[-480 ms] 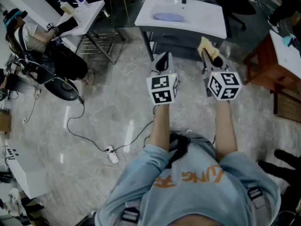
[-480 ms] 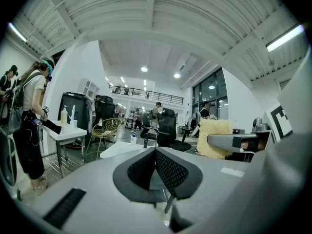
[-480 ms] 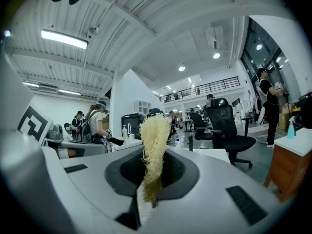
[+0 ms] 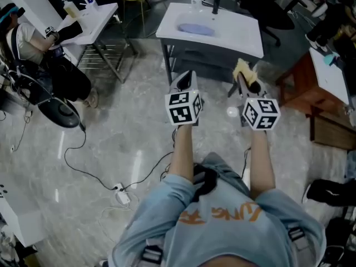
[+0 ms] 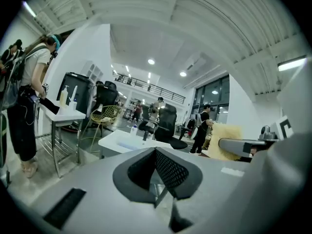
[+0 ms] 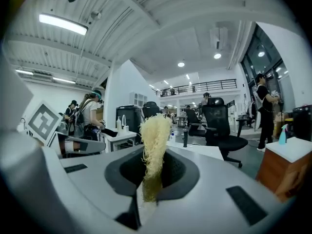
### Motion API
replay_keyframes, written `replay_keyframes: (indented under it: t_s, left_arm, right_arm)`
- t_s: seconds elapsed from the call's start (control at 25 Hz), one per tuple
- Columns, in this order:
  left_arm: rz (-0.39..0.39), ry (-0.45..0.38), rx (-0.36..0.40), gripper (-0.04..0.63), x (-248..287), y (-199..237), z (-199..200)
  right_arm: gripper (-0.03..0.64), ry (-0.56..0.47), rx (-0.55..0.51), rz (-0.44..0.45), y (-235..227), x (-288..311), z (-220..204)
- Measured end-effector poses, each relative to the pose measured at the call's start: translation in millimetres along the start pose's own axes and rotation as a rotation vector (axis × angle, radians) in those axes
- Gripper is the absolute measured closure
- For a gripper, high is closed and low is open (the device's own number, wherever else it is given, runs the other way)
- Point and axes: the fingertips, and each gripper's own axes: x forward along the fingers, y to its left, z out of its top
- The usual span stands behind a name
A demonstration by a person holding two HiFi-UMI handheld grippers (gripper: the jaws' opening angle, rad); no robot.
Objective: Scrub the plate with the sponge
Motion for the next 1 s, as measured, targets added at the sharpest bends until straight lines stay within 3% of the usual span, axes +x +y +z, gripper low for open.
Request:
replay_keyframes:
  t_s: [0.16, 0.4, 0.68, 1.0]
  left_arm:
    - [-0.035, 0.012, -0.026, 0.596, 22.3, -4.6, -2.1]
    - [-0.060, 0.010, -0.008, 0.596, 60.8, 0.7, 2.4]
    - [0.059, 0.047, -0.008, 0.595, 114.3, 59.1, 19.1]
    - [0.111, 0.196, -0.094, 0.595, 206.0, 91.1, -7.5]
  right_arm:
    - [0.580, 0.006, -0.003, -0.047, -25.4, 4.4, 5.7]
    - [0.580, -0.009, -0.012, -0.025, -40.3, 46.4, 5.4]
    - [0.580, -0.035, 0.021, 0.065, -53.5, 137.6, 13.1]
    - [0.578, 0.004, 0.042, 0.124, -97.3, 249.3, 3.6]
